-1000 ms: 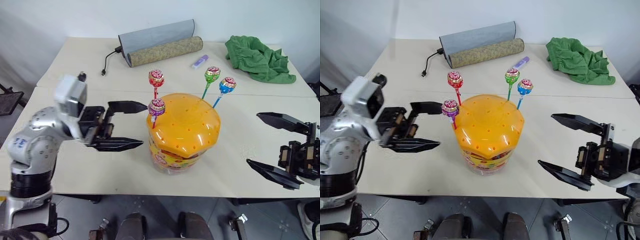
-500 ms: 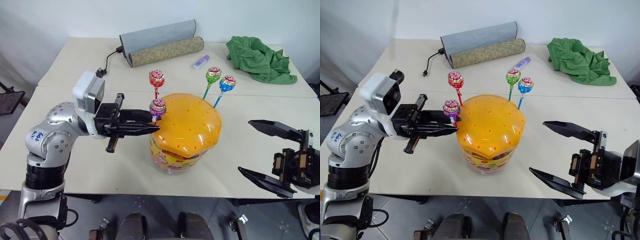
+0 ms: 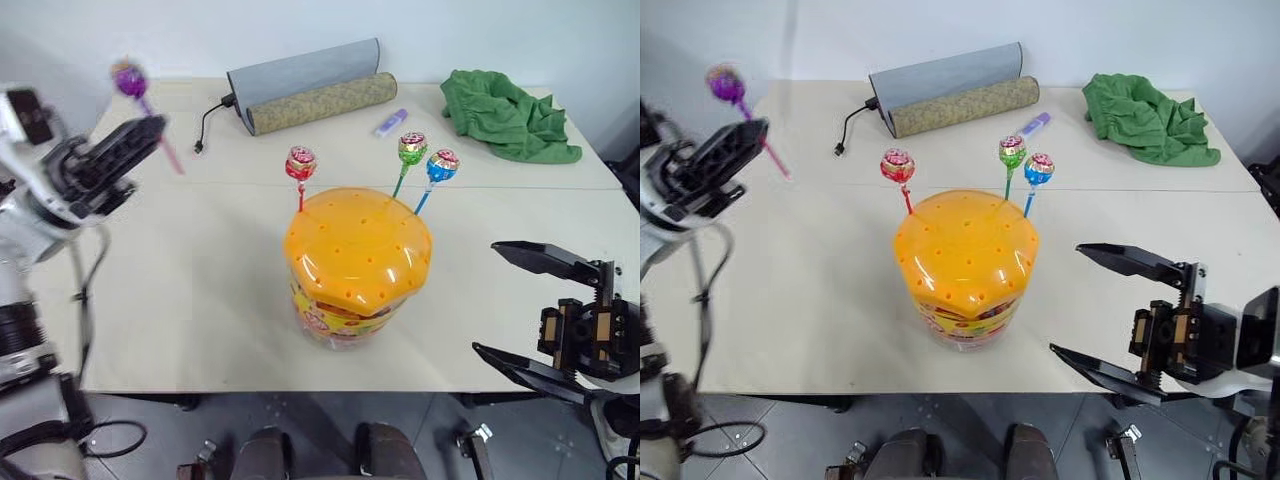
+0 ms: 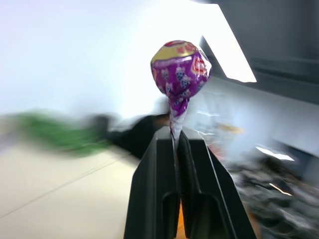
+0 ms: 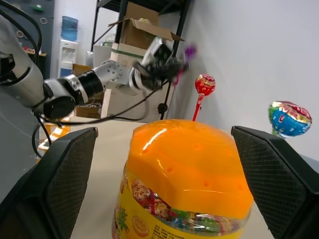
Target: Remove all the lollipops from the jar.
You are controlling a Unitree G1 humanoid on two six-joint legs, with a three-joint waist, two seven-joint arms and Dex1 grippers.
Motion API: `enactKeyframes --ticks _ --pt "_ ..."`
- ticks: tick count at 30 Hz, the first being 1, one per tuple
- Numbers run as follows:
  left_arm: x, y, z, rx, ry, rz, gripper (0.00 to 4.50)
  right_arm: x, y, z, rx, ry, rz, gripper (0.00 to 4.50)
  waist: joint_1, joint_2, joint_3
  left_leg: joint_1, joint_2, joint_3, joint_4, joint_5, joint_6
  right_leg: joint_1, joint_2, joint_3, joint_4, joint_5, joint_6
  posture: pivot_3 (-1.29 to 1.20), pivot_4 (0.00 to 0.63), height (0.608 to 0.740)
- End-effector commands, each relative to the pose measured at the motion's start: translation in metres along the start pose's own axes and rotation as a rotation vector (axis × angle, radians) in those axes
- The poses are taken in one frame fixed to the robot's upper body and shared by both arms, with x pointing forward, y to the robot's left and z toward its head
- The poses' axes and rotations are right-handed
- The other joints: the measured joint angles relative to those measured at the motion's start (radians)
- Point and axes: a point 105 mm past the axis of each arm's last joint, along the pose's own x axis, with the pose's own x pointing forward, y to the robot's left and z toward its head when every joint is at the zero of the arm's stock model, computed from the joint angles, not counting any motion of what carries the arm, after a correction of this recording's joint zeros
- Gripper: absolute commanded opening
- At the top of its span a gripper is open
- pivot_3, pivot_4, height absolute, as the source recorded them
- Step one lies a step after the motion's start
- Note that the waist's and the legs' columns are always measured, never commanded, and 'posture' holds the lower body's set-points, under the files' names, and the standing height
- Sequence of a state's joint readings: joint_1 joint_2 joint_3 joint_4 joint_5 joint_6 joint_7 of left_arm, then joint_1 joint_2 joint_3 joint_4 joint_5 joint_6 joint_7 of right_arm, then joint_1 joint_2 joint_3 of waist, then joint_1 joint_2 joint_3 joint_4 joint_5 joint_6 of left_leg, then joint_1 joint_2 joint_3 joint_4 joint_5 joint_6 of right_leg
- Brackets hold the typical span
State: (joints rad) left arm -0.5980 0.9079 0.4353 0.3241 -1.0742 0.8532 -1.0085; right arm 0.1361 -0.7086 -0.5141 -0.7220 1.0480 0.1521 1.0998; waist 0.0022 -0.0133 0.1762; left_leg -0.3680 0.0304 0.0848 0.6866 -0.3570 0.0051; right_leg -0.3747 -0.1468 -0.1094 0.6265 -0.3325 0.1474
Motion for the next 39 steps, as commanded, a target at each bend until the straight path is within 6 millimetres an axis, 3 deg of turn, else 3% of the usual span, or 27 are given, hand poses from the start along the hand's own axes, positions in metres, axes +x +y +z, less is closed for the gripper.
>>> enactKeyframes --ticks 1,4,10,14,16,19,21,24,29,35,39 --pt "-0.055 0.046 -0.050 -0.055 0.319 0.384 0.05 0.005 0.005 -0.001 -0.041 0.028 0.084 4.50 0.001 -0.001 0.000 0.000 0.000 0.001 0.000 0.000 0.000 0.000 0.000 0.000 0.000 0.000 0.000 0.00 0.150 0.740" --pt "-0.097 0.063 -0.087 -0.081 0.557 0.615 0.05 0.004 0.004 -0.006 -0.036 0.054 0.114 4.50 0.006 -0.001 0.000 -0.001 0.000 0.007 -0.001 0.000 0.000 -0.001 0.000 0.000 -0.001 0.000 0.000 0.00 0.150 0.740" --pt "-0.113 0.061 -0.107 -0.099 0.674 0.698 0.05 0.002 0.011 -0.015 -0.018 0.100 0.207 4.50 0.022 -0.003 0.001 -0.002 0.000 0.007 -0.001 0.000 0.000 -0.001 -0.001 0.000 0.000 0.000 0.000 0.00 0.150 0.740" --pt "-0.116 0.057 -0.103 -0.069 0.702 0.705 1.01 0.002 0.010 -0.015 -0.027 0.081 0.194 4.50 0.018 -0.002 0.000 0.000 0.001 0.007 -0.001 0.000 0.000 -0.001 0.000 0.000 0.000 0.000 0.000 0.00 0.150 0.740" --pt "-0.110 0.054 -0.087 0.015 0.665 0.647 1.59 0.001 0.007 -0.013 -0.036 0.065 0.161 4.50 0.015 -0.002 0.000 0.001 0.001 0.007 -0.001 0.000 0.000 -0.001 0.000 0.001 0.001 0.000 0.000 0.00 0.150 0.740" --pt "-0.096 0.045 -0.059 0.133 0.583 0.519 2.49 0.000 0.001 -0.010 -0.035 0.050 0.098 4.50 0.016 -0.002 0.000 0.000 0.001 0.008 -0.001 0.000 -0.001 -0.002 0.000 0.001 0.001 0.000 -0.001 0.00 0.150 0.740" --pt "-0.075 0.023 -0.031 0.339 0.509 0.269 2.49 -0.006 -0.006 -0.005 -0.007 0.063 0.039 4.50 0.020 -0.002 0.000 0.000 0.001 0.009 -0.001 0.000 -0.001 -0.002 0.000 0.001 0.000 0.000 -0.001 0.00 0.150 0.740" --pt "-0.039 -0.016 -0.005 0.388 0.395 -0.035 2.49 -0.013 -0.019 0.008 0.013 0.043 -0.045 4.50 0.031 -0.002 0.000 -0.003 0.001 0.009 0.000 0.000 -0.001 -0.002 0.000 -0.001 0.000 0.000 -0.001 0.00 0.150 0.740" --pt "0.034 -0.071 -0.025 0.332 0.350 -0.484 2.49 -0.011 -0.022 0.014 0.020 0.009 -0.094 4.50 0.030 -0.001 0.000 -0.002 0.000 0.008 0.002 0.000 0.000 0.000 -0.001 -0.001 0.001 0.000 0.000 0.00 0.150 0.740" --pt "0.097 -0.079 -0.049 0.362 0.289 -0.615 2.49 -0.008 -0.021 0.014 0.008 0.006 -0.114 4.50 0.022 -0.001 0.000 -0.002 0.000 0.008 0.004 0.000 0.000 0.000 0.001 -0.001 0.002 0.000 0.000 0.00 0.150 0.740" --pt "0.112 -0.081 -0.052 0.333 0.281 -0.653 2.49 -0.007 -0.019 0.016 0.000 0.003 -0.129 4.50 0.018 -0.001 0.000 -0.003 0.000 0.008 0.004 0.000 0.000 -0.001 0.001 -0.001 0.001 0.000 0.000 0.00 0.150 0.740"
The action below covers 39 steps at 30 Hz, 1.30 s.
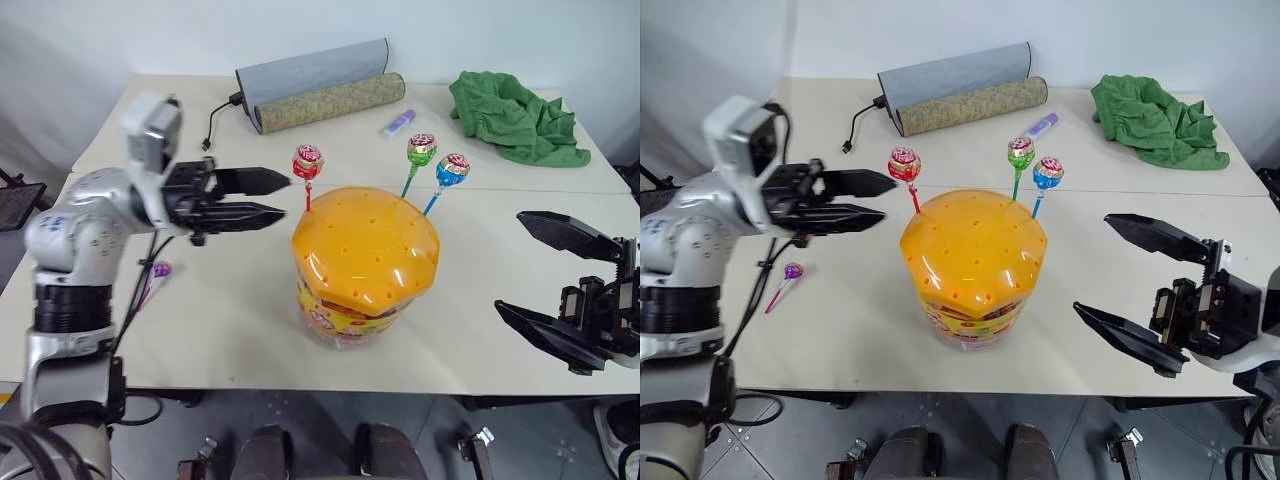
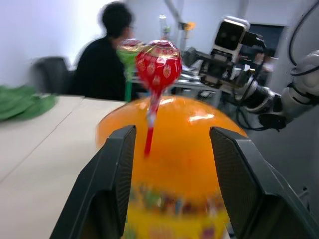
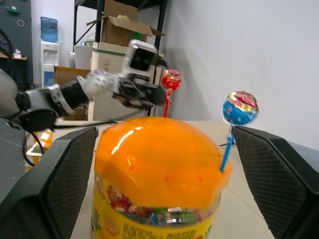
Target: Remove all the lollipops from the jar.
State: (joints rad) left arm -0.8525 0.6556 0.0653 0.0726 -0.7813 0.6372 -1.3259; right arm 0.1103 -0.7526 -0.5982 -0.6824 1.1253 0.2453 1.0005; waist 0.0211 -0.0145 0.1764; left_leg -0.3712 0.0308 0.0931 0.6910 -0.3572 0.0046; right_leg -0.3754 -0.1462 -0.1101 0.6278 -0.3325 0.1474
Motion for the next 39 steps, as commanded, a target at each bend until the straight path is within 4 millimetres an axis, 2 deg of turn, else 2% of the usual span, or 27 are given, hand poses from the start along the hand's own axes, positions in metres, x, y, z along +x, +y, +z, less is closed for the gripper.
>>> enactKeyframes --ticks 1,3,6,9,10,12,14,16,19,23,26,30,31,34,39 --pt "0.004 0.004 0.009 0.030 -0.019 -0.004 2.32 0.002 0.004 0.008 -0.037 -0.022 -0.012 4.50 -0.001 0.000 0.000 0.000 0.000 0.000 0.000 0.000 0.000 0.000 0.000 0.000 0.000 0.000 0.000 0.00 0.150 0.740" --pt "0.009 0.005 0.009 0.033 -0.025 -0.023 1.86 0.002 0.004 0.008 -0.038 -0.023 -0.020 4.50 0.001 0.000 0.000 0.000 0.000 0.000 0.000 0.000 0.000 0.000 0.000 0.000 0.000 0.000 0.000 0.00 0.150 0.740" --pt "0.008 0.012 0.010 0.030 -0.038 0.007 0.88 0.004 0.006 0.008 -0.041 -0.029 -0.030 4.50 0.003 0.000 0.000 0.000 0.000 -0.001 0.001 0.000 0.000 0.000 0.000 0.000 0.000 0.000 0.000 0.00 0.150 0.740" --pt "-0.003 0.015 0.031 0.010 -0.156 0.047 0.36 0.005 0.007 0.007 -0.041 -0.038 -0.035 4.50 0.004 0.000 0.000 -0.001 0.000 -0.001 0.001 0.000 0.000 0.000 0.000 0.000 0.000 0.000 0.000 0.00 0.150 0.740" --pt "-0.004 0.014 0.035 0.002 -0.181 0.048 0.06 0.005 0.007 0.007 -0.041 -0.039 -0.036 4.50 0.003 0.000 0.000 -0.001 0.000 -0.001 0.002 0.000 0.000 0.000 0.000 0.000 0.000 0.000 0.000 0.00 0.150 0.740" --pt "-0.014 0.016 0.047 -0.045 -0.256 0.085 0.03 0.006 0.007 0.007 -0.040 -0.042 -0.035 4.50 0.003 0.000 0.000 -0.001 0.000 -0.001 0.002 0.000 0.000 0.000 0.000 0.000 0.000 0.000 0.000 0.00 0.150 0.740" --pt "-0.042 0.027 0.057 -0.090 -0.345 0.216 0.03 0.007 0.008 0.006 -0.036 -0.048 -0.029 4.50 0.002 0.000 0.000 -0.001 0.000 -0.003 0.002 0.000 0.000 0.000 0.000 0.000 0.000 0.000 0.000 0.00 0.150 0.740" --pt "-0.069 0.034 0.054 -0.137 -0.376 0.336 0.03 0.008 0.008 0.005 -0.031 -0.051 -0.022 4.50 -0.004 0.000 0.000 0.000 0.001 -0.004 0.001 0.000 0.000 0.000 0.000 0.000 0.000 0.000 0.000 0.00 0.150 0.740" --pt "-0.115 0.034 0.027 -0.179 -0.262 0.536 0.03 0.010 0.007 0.004 -0.022 -0.054 -0.012 4.50 -0.017 0.000 0.000 0.001 0.001 -0.004 0.000 0.000 0.000 0.000 0.000 0.000 0.000 0.000 0.000 0.00 0.150 0.740" --pt "-0.139 0.023 -0.007 -0.177 -0.069 0.672 0.03 0.010 0.005 0.000 -0.012 -0.037 0.009 4.50 -0.017 0.000 0.000 0.001 0.000 -0.003 -0.001 0.000 0.000 0.000 0.000 0.000 0.000 0.000 0.000 0.00 0.150 0.740" --pt "-0.111 0.014 -0.002 -0.089 -0.075 0.549 0.64 0.009 0.002 -0.003 -0.009 -0.021 0.027 4.50 0.009 -0.003 0.002 -0.001 0.000 -0.003 0.001 0.000 0.000 0.001 0.000 -0.001 0.000 0.000 0.000 0.00 0.150 0.740" --pt "-0.063 -0.001 0.006 -0.022 -0.078 0.311 1.82 0.008 0.001 -0.005 -0.010 -0.011 0.049 4.50 0.021 -0.004 0.002 -0.006 -0.001 -0.007 0.007 -0.001 0.001 0.002 0.000 0.000 -0.001 0.000 0.000 0.00 0.150 0.740" --pt "-0.048 -0.005 0.009 -0.026 -0.089 0.239 1.82 0.008 0.001 -0.005 -0.010 -0.007 0.053 4.50 0.021 -0.004 0.002 -0.006 -0.001 -0.006 0.007 -0.001 0.001 0.002 0.000 0.000 -0.001 0.000 0.001 0.00 0.150 0.740" --pt "-0.020 -0.009 0.009 -0.028 -0.081 0.116 1.82 0.008 0.000 -0.006 -0.009 -0.003 0.057 4.50 0.016 -0.004 0.002 -0.005 -0.001 -0.006 0.007 -0.001 0.001 0.002 0.000 0.000 0.000 0.000 0.001 0.00 0.150 0.740" --pt "0.011 -0.001 0.004 -0.035 -0.068 0.046 1.82 0.009 0.001 -0.006 -0.013 -0.002 0.054 4.50 0.005 -0.003 0.002 -0.004 0.000 -0.005 0.006 -0.001 0.001 0.001 0.000 0.000 0.000 0.000 0.001 0.00 0.150 0.740"
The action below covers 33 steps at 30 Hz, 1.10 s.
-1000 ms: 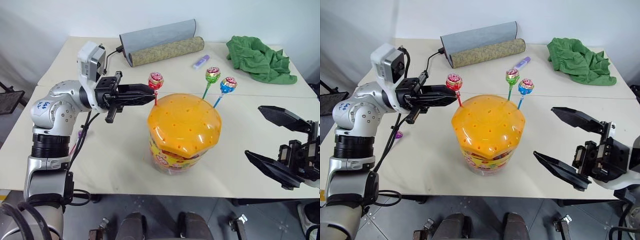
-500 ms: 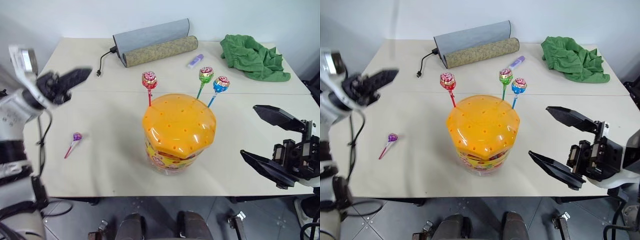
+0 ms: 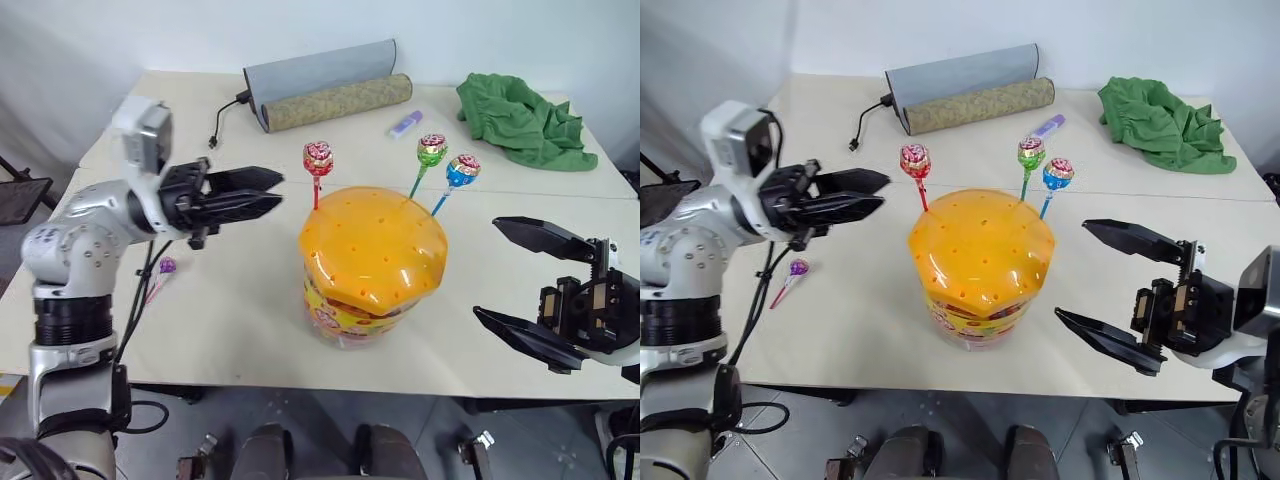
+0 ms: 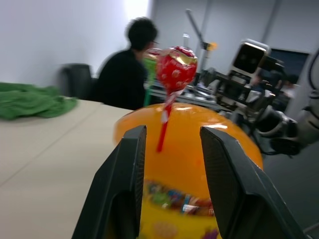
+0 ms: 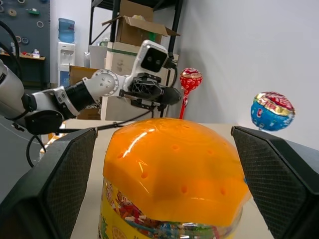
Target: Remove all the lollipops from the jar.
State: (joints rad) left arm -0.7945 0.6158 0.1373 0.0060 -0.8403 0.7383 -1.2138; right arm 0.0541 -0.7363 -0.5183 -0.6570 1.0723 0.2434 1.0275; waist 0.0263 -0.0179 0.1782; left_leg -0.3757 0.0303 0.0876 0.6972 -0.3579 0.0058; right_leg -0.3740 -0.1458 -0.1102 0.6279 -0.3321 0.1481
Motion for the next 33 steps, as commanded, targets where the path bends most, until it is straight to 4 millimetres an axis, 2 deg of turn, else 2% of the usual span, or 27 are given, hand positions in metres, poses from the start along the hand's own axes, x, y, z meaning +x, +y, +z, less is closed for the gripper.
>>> enactKeyframes --ticks 1,3,6,10,14,17,20,21,22,23,24,26,29,33 --pt "0.017 0.000 0.002 0.031 0.016 -0.040 1.82 0.002 0.002 0.004 -0.027 0.001 0.008 4.50 -0.001 0.000 0.000 0.000 0.000 0.000 0.000 0.000 0.000 0.000 0.000 0.000 0.000 0.000 0.000 0.00 0.150 0.740" --pt "0.025 0.002 0.000 0.017 0.016 -0.054 1.82 0.002 0.003 0.005 -0.029 -0.001 0.004 4.50 -0.003 0.000 0.000 0.000 0.000 0.000 0.000 0.000 0.000 0.000 0.000 0.000 0.000 0.000 0.000 0.00 0.150 0.740" --pt "0.033 0.002 0.002 0.015 -0.006 -0.075 1.25 0.002 0.005 0.005 -0.035 -0.005 -0.009 4.50 -0.002 0.000 0.000 0.000 0.000 0.000 0.000 0.000 0.000 0.000 0.000 0.000 0.000 0.000 0.000 0.00 0.150 0.740" --pt "0.033 0.003 0.024 0.007 -0.127 -0.073 0.02 0.002 0.005 0.005 -0.039 -0.009 -0.017 4.50 -0.002 0.000 0.000 0.000 0.000 0.000 0.000 0.000 0.000 0.000 0.000 0.000 0.000 0.000 0.000 0.00 0.150 0.740" --pt "0.024 0.007 0.045 -0.037 -0.251 -0.044 0.01 0.003 0.005 0.009 -0.044 -0.031 -0.016 4.50 -0.002 0.000 0.000 0.000 0.000 -0.001 0.000 0.000 0.000 0.000 0.000 0.000 0.000 0.000 0.000 0.00 0.150 0.740" --pt "-0.005 0.030 0.059 -0.073 -0.358 0.156 0.01 0.009 0.007 0.018 -0.056 -0.085 0.012 4.50 -0.002 0.000 0.000 0.000 0.000 -0.008 0.000 0.000 0.000 0.000 0.000 0.000 0.000 0.000 0.000 0.00 0.150 0.740" --pt "-0.026 0.044 0.056 -0.113 -0.355 0.300 0.01 0.013 0.011 0.022 -0.060 -0.097 0.043 4.50 -0.005 0.000 0.000 0.001 0.000 -0.010 0.000 0.000 0.000 0.000 0.000 0.000 0.000 0.000 0.000 0.00 0.150 0.740" --pt "-0.043 0.051 0.035 -0.140 -0.217 0.415 0.01 0.015 0.014 0.021 -0.065 -0.086 0.069 4.50 -0.005 0.000 0.000 0.001 0.000 -0.010 0.000 0.000 0.000 0.000 0.000 0.000 0.000 0.000 0.000 0.00 0.150 0.740" --pt "-0.067 0.054 0.008 -0.154 -0.023 0.556 0.01 0.016 0.017 0.020 -0.073 -0.059 0.104 4.50 -0.012 0.000 0.000 0.001 0.000 -0.010 0.000 0.000 0.000 0.000 0.000 -0.001 0.000 0.000 0.000 0.00 0.150 0.740" --pt "-0.096 0.052 -0.018 -0.197 0.151 0.687 0.01 0.016 0.018 0.017 -0.082 -0.025 0.139 4.50 -0.023 0.001 0.000 0.001 0.000 -0.009 -0.002 0.000 0.000 0.000 0.000 0.000 0.000 0.000 0.000 0.00 0.150 0.740" --pt "-0.115 0.046 -0.034 -0.230 0.261 0.763 0.01 0.016 0.018 0.014 -0.086 0.004 0.160 4.50 -0.029 0.002 -0.001 0.006 -0.001 -0.008 -0.006 0.000 0.000 0.000 0.000 0.001 0.000 0.000 0.000 0.00 0.150 0.740" --pt "-0.134 0.032 -0.053 -0.296 0.381 0.828 0.01 0.013 0.014 0.010 -0.092 0.034 0.164 4.50 -0.029 0.002 0.000 0.010 -0.003 -0.007 -0.012 0.000 0.000 -0.001 0.000 0.003 -0.001 0.000 0.000 0.00 0.150 0.740" --pt "-0.156 0.018 -0.080 -0.342 0.581 0.931 0.01 0.011 0.011 0.005 -0.100 0.054 0.172 4.50 -0.006 -0.002 0.002 0.004 -0.001 -0.010 -0.010 0.000 -0.001 -0.002 0.000 0.000 -0.001 0.000 0.000 0.00 0.150 0.740" --pt "-0.161 0.004 -0.102 -0.408 0.634 0.959 0.01 0.005 0.009 -0.006 -0.059 0.093 0.184 4.50 0.011 -0.002 0.002 0.003 -0.002 -0.013 -0.006 0.000 -0.001 0.000 -0.001 0.002 -0.002 0.000 0.000 0.00 0.150 0.740"
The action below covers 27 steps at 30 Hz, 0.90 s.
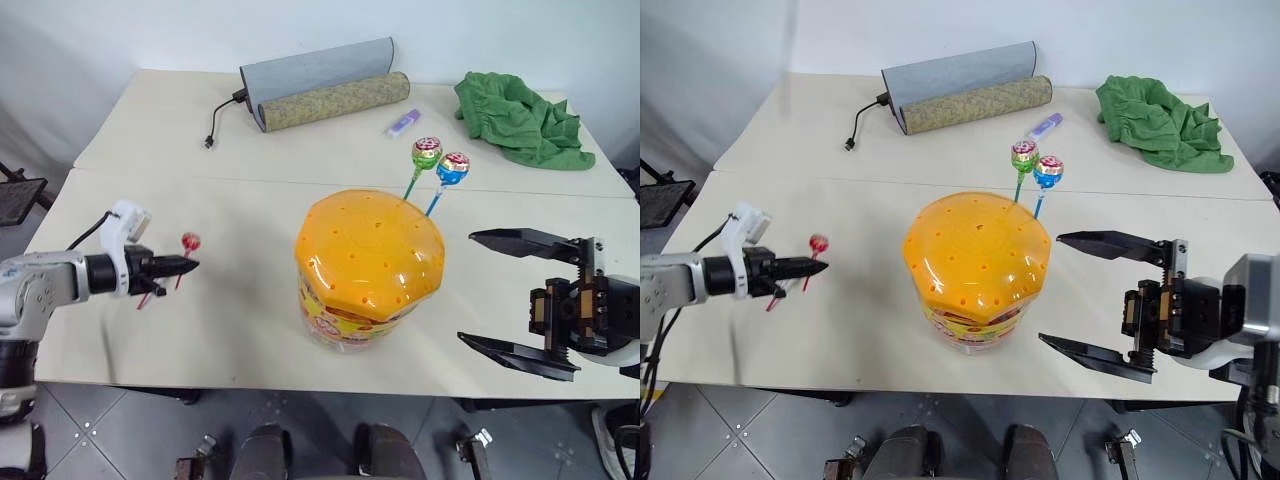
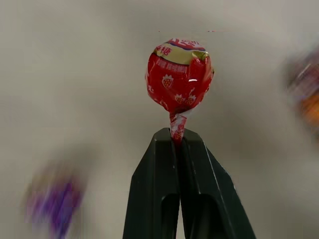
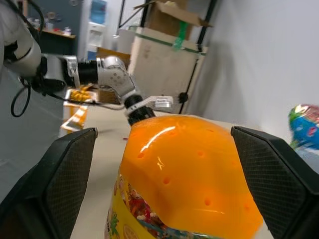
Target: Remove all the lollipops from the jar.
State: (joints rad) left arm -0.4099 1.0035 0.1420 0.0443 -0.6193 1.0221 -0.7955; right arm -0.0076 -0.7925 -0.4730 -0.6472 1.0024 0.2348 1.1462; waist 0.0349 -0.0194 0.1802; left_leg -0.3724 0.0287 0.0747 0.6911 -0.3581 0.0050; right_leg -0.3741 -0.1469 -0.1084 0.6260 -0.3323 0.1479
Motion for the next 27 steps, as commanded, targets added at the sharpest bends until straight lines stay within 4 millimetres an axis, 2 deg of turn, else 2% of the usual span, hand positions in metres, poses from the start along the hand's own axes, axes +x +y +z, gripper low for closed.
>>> enactKeyframes --ticks 1,5,8,11,14,18,23,26,27 --pt "0.000 -0.006 -0.006 0.007 0.019 0.016 0.01 -0.004 -0.001 -0.005 0.011 0.025 0.008 4.50 0.003 0.000 0.000 0.000 0.000 -0.001 0.000 0.000 0.000 0.000 0.000 0.000 0.000 0.000 0.000 0.00 0.150 0.740" --pt "-0.002 -0.003 -0.026 0.019 0.074 0.039 0.01 -0.013 -0.010 -0.012 0.046 0.067 -0.053 4.50 -0.009 0.000 0.000 0.001 0.000 0.000 0.000 0.000 0.000 0.000 0.001 0.000 0.001 0.000 0.000 0.00 0.150 0.740" --pt "-0.017 0.012 -0.024 0.058 0.027 0.104 0.72 -0.019 -0.018 -0.014 0.109 0.112 -0.123 4.50 -0.012 0.002 0.000 0.001 0.000 0.000 0.000 0.000 0.000 0.000 0.001 0.001 0.001 0.000 0.000 0.00 0.150 0.740" --pt "-0.027 0.017 -0.007 0.165 -0.083 0.098 1.61 -0.013 -0.026 -0.009 0.110 0.089 -0.171 4.50 -0.015 0.002 0.001 0.002 0.001 0.001 0.000 0.000 -0.001 -0.001 0.002 0.001 0.001 0.000 -0.001 0.00 0.150 0.740" --pt "-0.043 0.001 0.021 0.277 -0.306 -0.053 2.48 -0.008 -0.041 -0.018 0.117 0.165 -0.270 4.50 -0.014 0.002 0.001 0.001 0.001 0.004 0.000 0.000 -0.001 -0.002 0.002 0.001 0.001 -0.001 -0.002 0.00 0.150 0.740" --pt "-0.066 -0.027 0.044 0.369 -0.514 -0.248 2.48 0.006 -0.058 -0.010 0.136 0.114 -0.328 4.50 -0.013 0.003 0.001 0.001 0.001 0.004 0.000 0.000 -0.002 -0.002 0.001 0.001 0.001 -0.001 -0.001 0.00 0.150 0.740" --pt "-0.070 -0.073 0.060 0.472 -0.623 -0.471 2.48 0.019 -0.068 -0.010 0.178 0.107 -0.350 4.50 -0.011 0.003 0.001 0.000 0.001 0.004 0.001 0.000 -0.002 -0.001 0.001 -0.001 0.001 0.000 -0.001 0.00 0.150 0.740" --pt "-0.075 -0.103 0.069 0.476 -0.690 -0.633 2.48 0.027 -0.069 -0.011 0.210 0.099 -0.337 4.50 -0.014 0.003 0.001 0.000 0.001 0.003 0.001 0.000 -0.001 -0.001 0.001 -0.001 0.002 0.000 -0.001 0.00 0.150 0.740" --pt "-0.078 -0.113 0.072 0.479 -0.715 -0.693 2.51 0.030 -0.067 -0.011 0.224 0.097 -0.322 4.32 -0.015 0.003 0.001 0.000 0.001 0.002 0.001 0.000 -0.001 -0.001 0.001 -0.001 0.001 0.000 -0.001 0.00 0.150 0.740"
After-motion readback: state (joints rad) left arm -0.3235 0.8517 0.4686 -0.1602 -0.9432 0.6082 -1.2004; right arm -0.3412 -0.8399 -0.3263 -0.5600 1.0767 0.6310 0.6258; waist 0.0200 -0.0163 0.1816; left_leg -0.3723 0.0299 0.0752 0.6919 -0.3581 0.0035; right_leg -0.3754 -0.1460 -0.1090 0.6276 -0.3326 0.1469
